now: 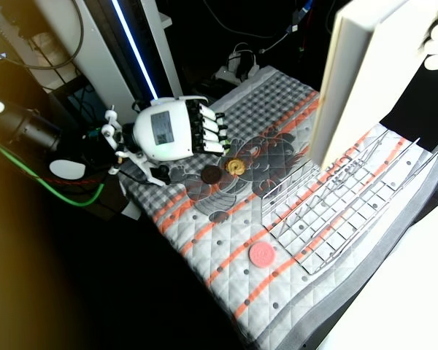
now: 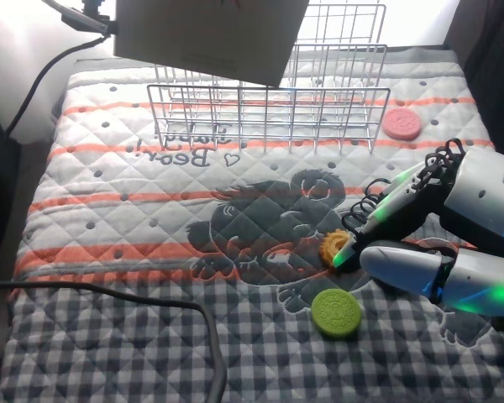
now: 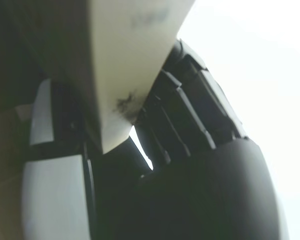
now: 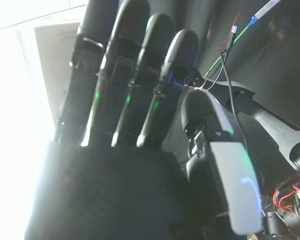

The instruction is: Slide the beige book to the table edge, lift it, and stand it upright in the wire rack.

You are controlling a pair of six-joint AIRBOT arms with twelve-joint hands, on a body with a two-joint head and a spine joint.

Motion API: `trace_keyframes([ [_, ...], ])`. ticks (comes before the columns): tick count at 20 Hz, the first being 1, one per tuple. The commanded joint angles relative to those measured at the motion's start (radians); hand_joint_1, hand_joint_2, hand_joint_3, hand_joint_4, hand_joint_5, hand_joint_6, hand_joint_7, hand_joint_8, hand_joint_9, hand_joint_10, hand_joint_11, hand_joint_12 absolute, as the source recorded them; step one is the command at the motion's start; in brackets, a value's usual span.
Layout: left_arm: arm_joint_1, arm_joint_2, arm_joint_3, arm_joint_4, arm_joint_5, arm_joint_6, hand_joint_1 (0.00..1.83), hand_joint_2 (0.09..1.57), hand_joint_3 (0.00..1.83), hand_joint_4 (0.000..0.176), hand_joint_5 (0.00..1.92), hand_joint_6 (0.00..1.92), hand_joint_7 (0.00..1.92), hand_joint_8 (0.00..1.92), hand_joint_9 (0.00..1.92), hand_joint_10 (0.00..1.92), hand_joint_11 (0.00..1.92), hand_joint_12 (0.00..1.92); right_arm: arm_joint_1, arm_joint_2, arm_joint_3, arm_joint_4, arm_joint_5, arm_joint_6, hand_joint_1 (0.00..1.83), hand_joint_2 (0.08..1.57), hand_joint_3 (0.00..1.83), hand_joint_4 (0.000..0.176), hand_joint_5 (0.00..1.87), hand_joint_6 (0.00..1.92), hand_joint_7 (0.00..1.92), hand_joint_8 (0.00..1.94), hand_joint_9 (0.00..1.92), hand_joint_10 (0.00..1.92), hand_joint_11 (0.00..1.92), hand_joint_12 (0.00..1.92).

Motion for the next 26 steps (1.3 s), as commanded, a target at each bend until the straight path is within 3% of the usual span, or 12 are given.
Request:
trace_keyframes([
  [1, -0.009, 0.008, 0.004, -0.038, -0.127, -0.015, 1.39, 1.07, 0.00, 0.000, 0.99, 0.80, 1.09, 0.77, 1.05, 1.10, 0.96, 1.11, 0.003, -0.006, 0.003, 0.014, 0.120, 0.008, 0.33, 1.49, 0.00, 0.000, 1.23, 0.00, 1.27, 0.00, 1.27, 0.00, 1.04, 0.53],
  [3, -0.009, 0.008, 0.002, -0.038, -0.126, -0.004, 1.39, 1.07, 0.00, 0.000, 0.99, 0.80, 1.09, 0.77, 1.05, 1.10, 0.97, 1.11, 0.003, -0.008, 0.003, 0.014, 0.120, 0.008, 0.33, 1.49, 0.00, 0.000, 1.23, 0.00, 1.26, 0.00, 1.26, 0.00, 1.03, 0.52],
  [4, -0.008, 0.008, 0.001, -0.037, -0.128, -0.001, 1.28, 1.06, 0.00, 0.000, 1.04, 0.80, 1.15, 0.78, 1.12, 0.78, 0.98, 1.12, 0.003, -0.009, 0.003, 0.014, 0.120, 0.008, 0.31, 1.48, 0.00, 0.000, 1.23, 0.00, 1.26, 0.00, 1.25, 0.00, 1.03, 0.52],
  [5, -0.006, 0.008, 0.000, -0.036, -0.130, 0.002, 1.37, 1.06, 0.00, 0.000, 1.01, 0.80, 1.13, 0.70, 1.08, 1.02, 0.98, 1.11, 0.003, -0.010, 0.004, 0.014, 0.120, 0.008, 0.29, 1.49, 0.00, 0.000, 1.21, 0.00, 1.26, 0.00, 1.25, 0.00, 1.03, 0.52],
  [8, 0.011, 0.008, -0.009, -0.036, -0.141, 0.018, 1.39, 1.06, 0.00, 0.000, 1.02, 0.82, 1.12, 0.71, 1.02, 1.11, 0.87, 1.13, 0.003, -0.012, 0.006, 0.014, 0.120, 0.008, 0.35, 1.47, 0.00, 0.000, 1.21, 0.00, 1.25, 0.00, 1.25, 0.00, 1.01, 0.49],
  [10, 0.025, 0.005, -0.010, -0.038, -0.144, 0.019, 1.28, 1.08, 0.00, 0.000, 1.19, 0.46, 0.99, 1.16, 0.87, 1.21, 0.68, 1.65, 0.003, -0.012, 0.007, 0.014, 0.120, 0.008, 0.35, 1.47, 0.00, 0.000, 1.21, 0.00, 1.25, 0.00, 1.26, 0.01, 1.02, 0.49],
  [13, 0.048, 0.003, -0.011, -0.045, -0.141, 0.018, 1.36, 1.09, 0.00, 0.000, 1.04, 0.72, 1.03, 0.97, 0.92, 1.23, 0.73, 1.50, 0.003, -0.014, 0.008, 0.014, 0.120, 0.008, 0.38, 1.47, 0.00, 0.000, 1.21, 0.00, 1.27, 0.00, 1.28, 0.01, 1.03, 0.49],
  [17, 0.089, 0.002, -0.008, -0.085, -0.142, 0.026, 1.27, 1.05, 0.00, 0.000, 1.04, 0.78, 1.21, 0.73, 1.22, 0.55, 0.98, 1.08, 0.003, -0.016, 0.010, 0.014, 0.120, 0.009, 0.35, 1.47, 0.00, 0.000, 1.21, 0.00, 1.27, 0.00, 1.27, 0.00, 1.03, 0.48],
  [22, 0.108, 0.002, -0.006, -0.104, -0.142, 0.026, 1.26, 1.10, 0.00, 0.000, 0.89, 0.96, 1.13, 0.90, 1.17, 0.27, 0.72, 1.14, 0.003, -0.018, 0.011, 0.014, 0.120, 0.011, 0.38, 1.46, 0.00, 0.000, 1.24, 0.00, 1.31, 0.00, 1.32, 0.01, 1.07, 0.46],
  [23, 0.112, 0.002, -0.006, -0.108, -0.143, 0.026, 1.34, 1.08, 0.00, 0.000, 0.78, 0.37, 1.05, 0.92, 1.12, 0.20, 0.63, 1.12, 0.003, -0.018, 0.011, 0.014, 0.120, 0.011, 0.33, 1.47, 0.00, 0.000, 1.23, 0.00, 1.30, 0.00, 1.31, 0.00, 1.07, 0.45],
  [24, 0.121, 0.004, -0.006, -0.122, -0.146, 0.026, 0.93, 0.93, 0.00, 0.150, 0.26, 0.02, 0.43, 0.09, 0.59, 0.02, 0.25, 0.98, 0.003, -0.018, 0.011, 0.014, 0.120, 0.012, 0.32, 1.46, 0.00, 0.000, 1.22, 0.00, 1.28, 0.00, 1.31, 0.00, 1.04, 0.43],
  [26, 0.135, 0.007, -0.003, -0.136, -0.146, 0.019, 0.84, 0.87, 0.00, 0.171, 0.05, 0.00, 0.21, 0.02, 0.33, 0.00, 0.05, 0.91, 0.003, -0.018, 0.011, 0.014, 0.120, 0.013, 0.32, 1.46, 0.00, 0.000, 1.23, 0.00, 1.28, 0.00, 1.31, 0.00, 1.05, 0.43],
])
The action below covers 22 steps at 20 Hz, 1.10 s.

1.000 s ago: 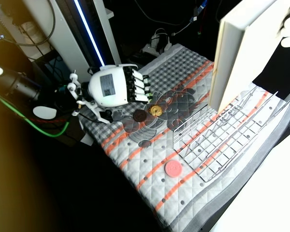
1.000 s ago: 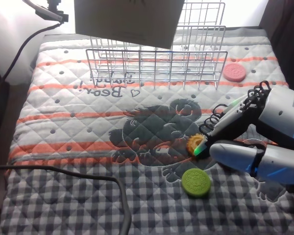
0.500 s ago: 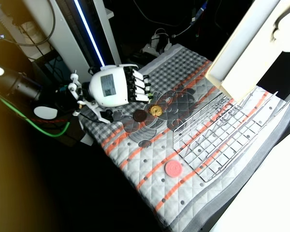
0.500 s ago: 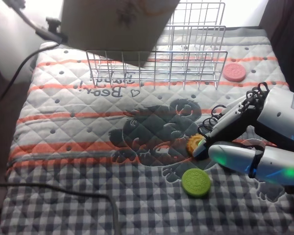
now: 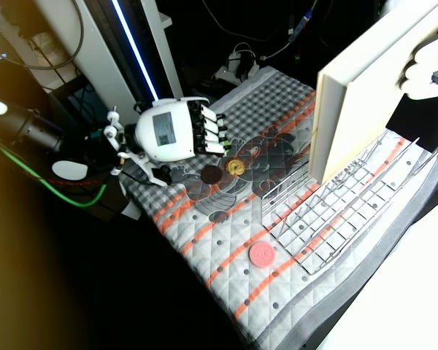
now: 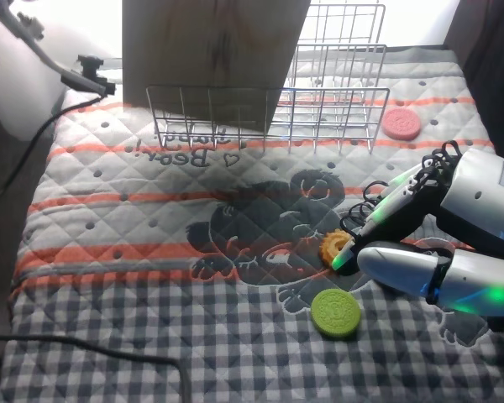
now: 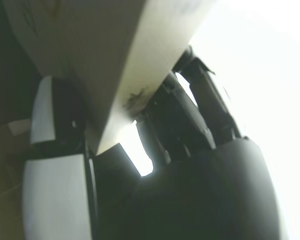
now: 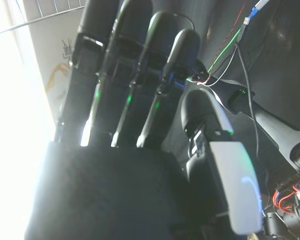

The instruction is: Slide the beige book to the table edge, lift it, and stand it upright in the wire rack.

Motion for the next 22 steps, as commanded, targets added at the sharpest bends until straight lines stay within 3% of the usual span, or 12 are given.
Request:
trace_keyframes([
  [1, -0.004, 0.012, 0.008, -0.035, -0.125, -0.022, 0.81, 0.84, 0.00, 0.175, 0.01, 0.00, 0.12, 0.00, 0.21, 0.00, 0.01, 0.81, 0.003, -0.006, 0.000, 0.014, 0.120, 0.011, 0.33, 1.45, 0.00, 0.000, 1.23, 0.00, 1.28, 0.00, 1.31, 0.00, 1.04, 0.43],
  [2, 0.000, 0.012, 0.008, -0.035, -0.124, -0.025, 0.84, 0.77, 0.00, 0.176, 0.00, 0.00, 0.00, 0.00, 0.01, 0.00, 0.00, 0.30, 0.003, -0.006, 0.000, 0.014, 0.120, 0.011, 0.38, 1.46, 0.00, 0.000, 1.23, 0.00, 1.28, 0.00, 1.31, 0.00, 1.05, 0.43],
  [3, 0.004, 0.012, 0.008, -0.036, -0.122, -0.028, 0.86, 0.77, 0.00, 0.176, 0.00, 0.00, 0.00, 0.00, 0.00, 0.00, 0.00, 0.20, 0.003, -0.006, -0.001, 0.014, 0.120, 0.011, 0.39, 1.46, 0.00, 0.000, 1.24, 0.00, 1.29, 0.00, 1.32, 0.00, 1.06, 0.43],
  [6, 0.019, 0.025, 0.007, -0.037, -0.124, -0.059, 0.85, 0.78, 0.00, 0.176, 0.00, 0.00, 0.00, 0.00, 0.00, 0.00, 0.00, 0.17, 0.003, -0.006, -0.004, 0.017, 0.120, 0.013, 0.35, 1.44, 0.00, 0.000, 1.24, 0.00, 1.30, 0.00, 1.33, 0.01, 1.07, 0.43],
  [8, 0.029, 0.045, -0.004, -0.037, -0.126, -0.072, 0.79, 0.80, 0.00, 0.176, 0.00, 0.00, 0.00, 0.00, 0.00, 0.00, 0.00, 0.06, 0.002, -0.005, -0.008, 0.020, 0.119, 0.013, 0.35, 1.44, 0.00, 0.000, 1.24, 0.00, 1.30, 0.00, 1.34, 0.00, 1.05, 0.43],
  [13, 0.099, 0.182, -0.125, -0.054, -0.189, -0.022, 0.76, 0.79, 0.00, 0.176, 0.00, 0.00, 0.00, 0.00, 0.00, 0.00, 0.00, 0.01, -0.001, 0.018, -0.016, 0.036, 0.119, 0.013, 0.40, 1.48, 0.00, 0.000, 1.22, 0.00, 1.28, 0.01, 1.30, 0.00, 1.03, 0.50],
  [15, 0.174, 0.247, -0.190, -0.100, -0.257, 0.005, 0.75, 0.79, 0.00, 0.176, 0.00, 0.00, 0.00, 0.00, 0.00, 0.00, 0.05, 0.02, -0.003, 0.031, -0.024, 0.044, 0.120, 0.013, 0.43, 1.50, 0.00, 0.000, 1.21, 0.00, 1.26, 0.00, 1.25, 0.00, 1.01, 0.50],
  [16, 0.296, 0.309, -0.266, -0.153, -0.356, 0.008, 0.79, 0.81, 0.00, 0.176, 0.00, 0.00, 0.00, 0.00, 0.00, 0.00, 0.05, 0.02, -0.003, 0.047, -0.030, 0.055, 0.120, -0.019, 0.43, 1.50, 0.00, 0.000, 1.19, 0.00, 1.24, 0.00, 1.23, 0.00, 1.01, 0.50],
  [18, 0.399, 0.341, -0.322, -0.195, -0.441, 0.017, 0.78, 0.82, 0.01, 0.176, 0.00, 0.00, 0.00, 0.00, 0.00, 0.00, 0.02, 0.01, -0.003, 0.062, -0.037, 0.062, 0.126, -0.020, 0.32, 1.49, 0.00, 0.000, 1.16, 0.00, 1.22, 0.00, 1.22, 0.00, 0.99, 0.48],
  [20, 0.573, 0.375, -0.418, -0.245, -0.600, 0.020, 0.75, 0.80, 0.00, 0.176, 0.00, 0.00, 0.00, 0.00, 0.00, 0.00, 0.00, 0.00, -0.007, 0.122, -0.063, 0.114, 0.177, -0.045, 0.36, 1.43, 0.00, 0.000, 1.10, 0.00, 1.15, 0.00, 1.13, 0.00, 0.86, 0.34],
  [21, 0.619, 0.382, -0.445, -0.247, -0.644, 0.020, 0.76, 0.80, 0.00, 0.176, 0.00, 0.00, 0.00, 0.00, 0.00, 0.00, 0.02, 0.01, -0.013, 0.143, -0.075, 0.136, 0.206, -0.130, 0.38, 1.42, 0.00, 0.000, 1.07, 0.00, 1.11, 0.00, 1.07, 0.00, 0.84, 0.28],
  [22, 0.651, 0.387, -0.467, -0.247, -0.676, 0.020, 0.90, 0.85, 0.01, 0.176, 0.00, 0.00, 0.00, 0.00, 0.00, 0.00, 0.04, 0.02, -0.020, 0.163, -0.084, 0.153, 0.233, -0.130, 0.35, 1.41, 0.00, 0.000, 1.01, 0.00, 1.06, 0.00, 1.00, 0.00, 0.77, 0.23],
])
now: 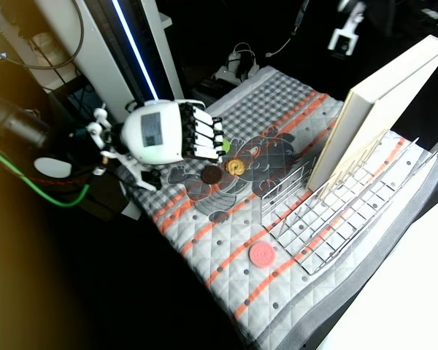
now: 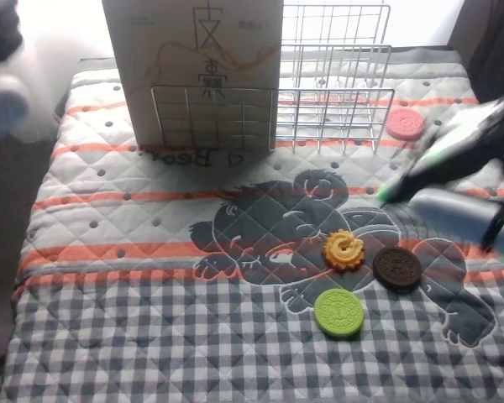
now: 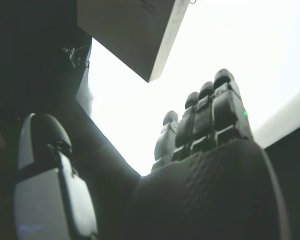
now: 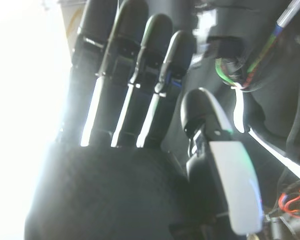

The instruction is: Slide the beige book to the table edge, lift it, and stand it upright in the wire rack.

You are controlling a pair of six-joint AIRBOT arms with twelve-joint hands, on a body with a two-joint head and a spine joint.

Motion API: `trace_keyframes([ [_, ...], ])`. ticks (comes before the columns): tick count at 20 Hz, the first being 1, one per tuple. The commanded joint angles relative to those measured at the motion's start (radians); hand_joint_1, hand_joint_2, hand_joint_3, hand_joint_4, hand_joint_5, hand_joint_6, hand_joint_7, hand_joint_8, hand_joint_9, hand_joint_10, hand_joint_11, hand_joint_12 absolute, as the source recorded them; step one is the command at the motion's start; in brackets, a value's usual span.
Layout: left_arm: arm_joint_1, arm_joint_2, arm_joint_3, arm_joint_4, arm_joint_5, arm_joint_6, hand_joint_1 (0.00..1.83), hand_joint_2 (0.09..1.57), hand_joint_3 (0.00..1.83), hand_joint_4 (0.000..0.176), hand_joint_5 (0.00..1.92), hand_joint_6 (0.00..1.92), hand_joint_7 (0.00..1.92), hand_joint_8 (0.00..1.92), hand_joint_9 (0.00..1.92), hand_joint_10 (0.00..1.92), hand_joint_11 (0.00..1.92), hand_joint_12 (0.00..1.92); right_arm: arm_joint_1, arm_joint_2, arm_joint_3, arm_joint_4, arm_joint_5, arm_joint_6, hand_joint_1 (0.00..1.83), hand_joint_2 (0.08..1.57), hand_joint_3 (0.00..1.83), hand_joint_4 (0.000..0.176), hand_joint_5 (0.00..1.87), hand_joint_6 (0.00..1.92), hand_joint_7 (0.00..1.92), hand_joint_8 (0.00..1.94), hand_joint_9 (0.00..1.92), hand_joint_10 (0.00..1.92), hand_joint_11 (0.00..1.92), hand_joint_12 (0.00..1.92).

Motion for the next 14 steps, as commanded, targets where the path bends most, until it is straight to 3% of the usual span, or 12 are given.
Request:
trace_keyframes([
  [1, 0.013, 0.015, -0.012, -0.027, -0.207, -0.008, 0.98, 0.88, 0.01, 0.176, 0.00, 0.00, 0.00, 0.00, 0.00, 0.00, 0.04, 0.02, -0.001, 0.011, -0.003, 0.031, 0.167, 0.002, 0.30, 1.42, 0.00, 0.000, 0.95, 0.00, 1.00, 0.00, 0.94, 0.00, 0.73, 0.21],
  [4, 0.110, 0.023, -0.075, -0.036, -0.313, -0.008, 0.82, 0.85, 0.00, 0.176, 0.00, 0.00, 0.00, 0.00, 0.03, 0.01, 0.03, 0.02, -0.028, 0.051, -0.011, 0.090, 0.257, 0.002, 0.27, 1.37, 0.00, 0.000, 0.70, 0.00, 0.65, 0.00, 0.56, 0.00, 0.47, 0.07],
  [6, 0.180, 0.022, -0.108, -0.055, -0.376, -0.008, 0.66, 0.87, 0.01, 0.170, 0.00, 0.00, 0.00, 0.00, 0.04, 0.01, 0.11, 0.06, -0.044, 0.065, -0.014, 0.124, 0.278, 0.002, 0.23, 1.32, 0.00, 0.051, 0.41, 0.00, 0.38, 0.00, 0.41, 0.00, 0.39, 0.03],
  [7, 0.204, 0.022, -0.119, -0.064, -0.393, -0.008, 0.62, 0.89, 0.00, 0.162, 0.00, 0.00, 0.00, 0.00, 0.05, 0.00, 0.02, 0.37, -0.048, 0.070, -0.013, 0.129, 0.278, 0.002, 0.23, 1.30, 0.00, 0.037, 0.34, 0.00, 0.33, 0.00, 0.35, 0.00, 0.35, 0.01],
  [8, 0.234, 0.021, -0.128, -0.080, -0.410, -0.008, 0.59, 0.91, 0.01, 0.145, 0.00, 0.00, 0.00, 0.00, 0.05, 0.00, 0.00, 0.47, -0.054, 0.078, -0.013, 0.134, 0.278, 0.002, 0.25, 1.29, 0.00, 0.024, 0.30, 0.00, 0.32, 0.00, 0.34, 0.00, 0.33, 0.00],
  [10, 0.280, 0.022, -0.138, -0.121, -0.444, -0.026, 0.59, 0.91, 0.00, 0.151, 0.01, 0.00, 0.01, 0.00, 0.05, 0.00, 0.00, 0.50, -0.064, 0.094, -0.015, 0.142, 0.278, 0.002, 0.27, 1.26, 0.00, 0.061, 0.25, 0.00, 0.32, 0.00, 0.31, 0.00, 0.29, 0.00],
  [11, 0.292, 0.022, -0.139, -0.133, -0.446, -0.045, 0.58, 0.94, 0.01, 0.126, 0.02, 0.00, 0.02, 0.00, 0.06, 0.00, 0.00, 0.58, -0.065, 0.100, -0.017, 0.146, 0.278, 0.002, 0.27, 1.25, 0.00, 0.066, 0.24, 0.00, 0.31, 0.00, 0.31, 0.00, 0.29, 0.00],
  [12, 0.295, 0.022, -0.140, -0.134, -0.446, -0.050, 0.49, 0.98, 0.01, 0.082, 0.03, 0.00, 0.04, 0.00, 0.10, 0.01, 0.00, 0.72, -0.067, 0.106, -0.021, 0.151, 0.283, -0.010, 0.27, 1.24, 0.00, 0.054, 0.23, 0.00, 0.29, 0.00, 0.31, 0.00, 0.29, 0.00],
  [13, 0.297, 0.022, -0.142, -0.135, -0.446, -0.050, 0.41, 0.99, 0.01, 0.075, 0.01, 0.00, 0.01, 0.00, 0.12, 0.01, 0.00, 0.80, -0.072, 0.108, -0.024, 0.159, 0.294, -0.010, 0.27, 1.22, 0.00, 0.057, 0.22, 0.00, 0.28, 0.00, 0.30, 0.00, 0.30, 0.01],
  [14, 0.298, 0.022, -0.145, -0.135, -0.446, -0.050, 0.38, 1.00, 0.00, 0.085, 0.02, 0.00, 0.01, 0.00, 0.12, 0.01, 0.00, 0.77, -0.079, 0.111, -0.025, 0.170, 0.310, -0.010, 0.28, 1.22, 0.00, 0.052, 0.22, 0.00, 0.28, 0.00, 0.31, 0.00, 0.31, 0.01],
])
